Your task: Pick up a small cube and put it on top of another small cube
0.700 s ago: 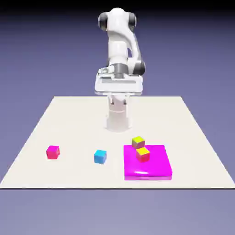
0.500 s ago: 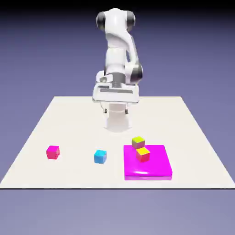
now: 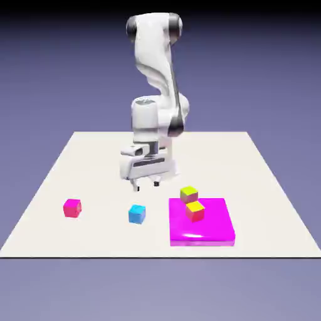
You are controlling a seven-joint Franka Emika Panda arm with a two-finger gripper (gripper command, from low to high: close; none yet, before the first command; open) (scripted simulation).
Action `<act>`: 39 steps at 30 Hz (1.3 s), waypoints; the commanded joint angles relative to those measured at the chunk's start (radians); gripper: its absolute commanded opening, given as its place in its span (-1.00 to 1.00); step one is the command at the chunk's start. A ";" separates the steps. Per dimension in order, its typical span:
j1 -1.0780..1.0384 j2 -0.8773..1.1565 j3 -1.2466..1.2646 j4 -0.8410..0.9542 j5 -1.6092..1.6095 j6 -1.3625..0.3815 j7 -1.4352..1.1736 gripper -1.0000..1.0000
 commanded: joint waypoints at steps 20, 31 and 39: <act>-0.163 0.428 0.161 0.039 0.297 0.139 -0.658 0.00; -0.007 0.270 -0.044 0.008 0.093 0.015 -0.510 -1.00; 0.151 0.068 -0.112 -0.028 -0.061 -0.146 -0.444 -1.00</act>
